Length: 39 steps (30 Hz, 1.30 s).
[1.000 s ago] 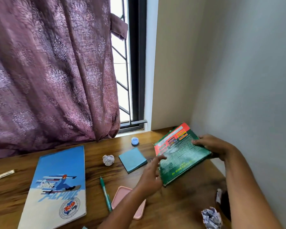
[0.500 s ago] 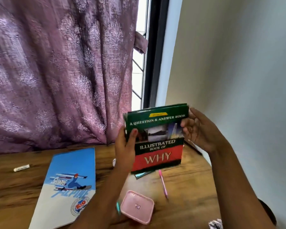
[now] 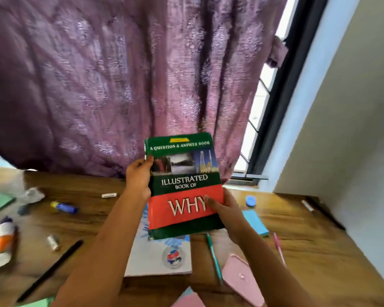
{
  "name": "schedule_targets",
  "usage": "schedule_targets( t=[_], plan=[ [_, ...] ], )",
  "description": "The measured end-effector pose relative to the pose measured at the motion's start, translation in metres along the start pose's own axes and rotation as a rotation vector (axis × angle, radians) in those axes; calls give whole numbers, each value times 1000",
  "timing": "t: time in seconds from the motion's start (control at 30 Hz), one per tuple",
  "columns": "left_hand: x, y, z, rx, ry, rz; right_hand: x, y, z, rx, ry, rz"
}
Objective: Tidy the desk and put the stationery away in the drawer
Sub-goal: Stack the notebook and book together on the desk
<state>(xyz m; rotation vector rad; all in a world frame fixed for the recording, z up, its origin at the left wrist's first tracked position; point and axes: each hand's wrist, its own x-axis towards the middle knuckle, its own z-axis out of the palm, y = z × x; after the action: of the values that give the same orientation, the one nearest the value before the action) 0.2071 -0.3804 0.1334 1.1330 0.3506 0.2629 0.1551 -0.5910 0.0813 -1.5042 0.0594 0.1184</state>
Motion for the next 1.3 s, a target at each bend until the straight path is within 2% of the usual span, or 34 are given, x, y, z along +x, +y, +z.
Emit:
schedule_targets(
  t=[0.2, 0.27, 0.37, 0.43, 0.57, 0.63, 0.7, 0.77, 0.83, 0.93, 1.13, 1.3],
  plan=[
    [29, -52, -69, 449, -113, -401, 9, 74, 48, -168, 84, 220],
    [32, -74, -86, 619, -183, -444, 3, 90, 60, -314, 142, 208],
    [31, -91, -98, 855, -302, -283, -3, 100, 71, -436, 211, 215],
    [27, -98, -107, 948, -372, -236, -5, 103, 72, -520, 228, 218],
    [19, -125, -148, 1107, -485, -167, -6, 104, 77, -772, 187, 173],
    [-6, -109, -157, 1226, -565, -48, -10, 100, 78, -879, 177, 123],
    [-22, -99, -163, 1388, -662, -9, -16, 98, 79, -933, 118, 64],
    [-28, -96, -173, 1527, -721, -10, -21, 98, 83, -1046, 8, 108],
    [-30, -97, -180, 1569, -738, 53, -28, 98, 86, -1256, -112, 195],
    [-30, -98, -187, 1600, -747, 141, -35, 97, 85, -1472, -186, 161],
    [-36, -95, -198, 1672, -793, 340, -38, 99, 82, -1492, -247, 141],
    [-46, -99, -204, 1740, -736, 440, -45, 100, 82, -1572, -250, 73]
  ],
)
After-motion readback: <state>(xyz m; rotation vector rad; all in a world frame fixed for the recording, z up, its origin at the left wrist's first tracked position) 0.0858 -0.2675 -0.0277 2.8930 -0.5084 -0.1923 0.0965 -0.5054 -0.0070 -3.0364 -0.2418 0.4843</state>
